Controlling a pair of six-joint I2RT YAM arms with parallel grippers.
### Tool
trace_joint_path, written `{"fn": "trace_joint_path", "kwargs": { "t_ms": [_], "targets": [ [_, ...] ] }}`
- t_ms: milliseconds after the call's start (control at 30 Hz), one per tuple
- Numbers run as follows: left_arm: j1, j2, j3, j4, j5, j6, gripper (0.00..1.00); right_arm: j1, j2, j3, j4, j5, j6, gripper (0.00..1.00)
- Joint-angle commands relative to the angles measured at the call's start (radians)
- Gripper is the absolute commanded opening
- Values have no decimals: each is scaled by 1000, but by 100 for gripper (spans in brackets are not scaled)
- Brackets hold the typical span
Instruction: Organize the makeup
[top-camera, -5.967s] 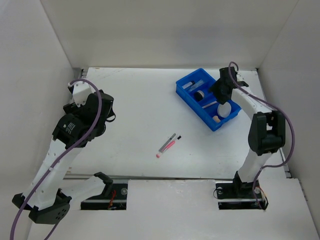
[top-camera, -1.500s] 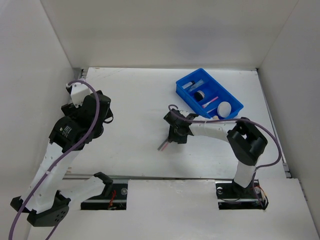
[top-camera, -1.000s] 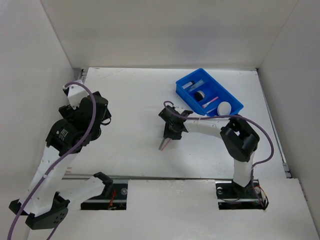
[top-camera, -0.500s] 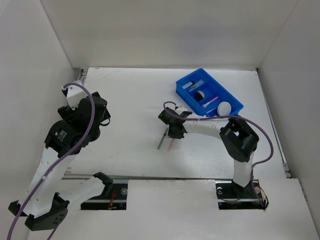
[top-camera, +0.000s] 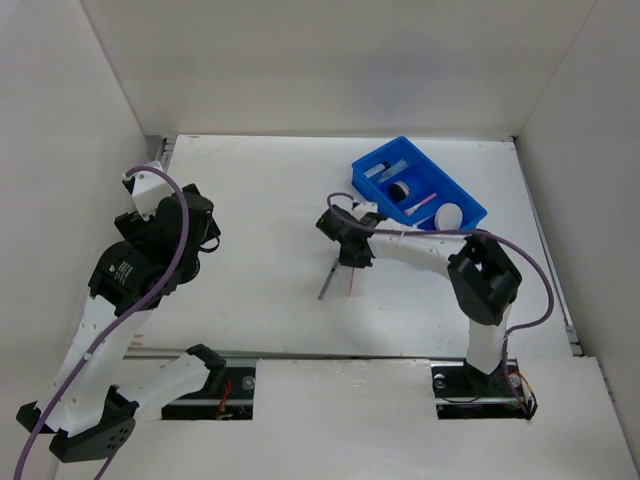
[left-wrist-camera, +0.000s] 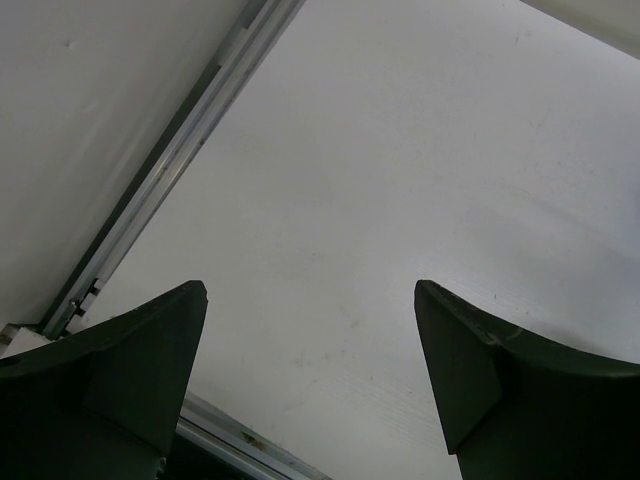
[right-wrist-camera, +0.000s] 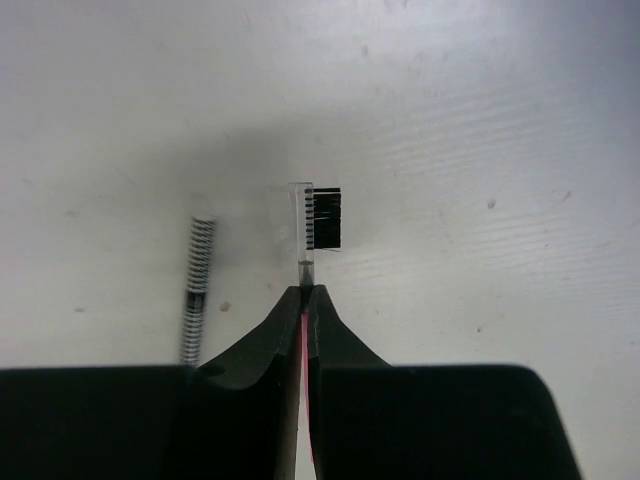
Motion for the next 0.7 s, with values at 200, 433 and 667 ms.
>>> {"fn": "trace_joint_path", "kwargs": {
  "t_ms": [200, 433, 667],
  "targets": [
    [7, -10, -11, -12, -30, 5, 82, -334, -175, 183, 0, 38, -147, 2],
    [7, -10, 0, -12, -48, 15, 82, -577, -85, 283, 55, -98, -190, 2],
    [7, 8, 20, -12, -48, 24, 82, -686, 26, 382, 64, -155, -190, 9]
  ]
}}
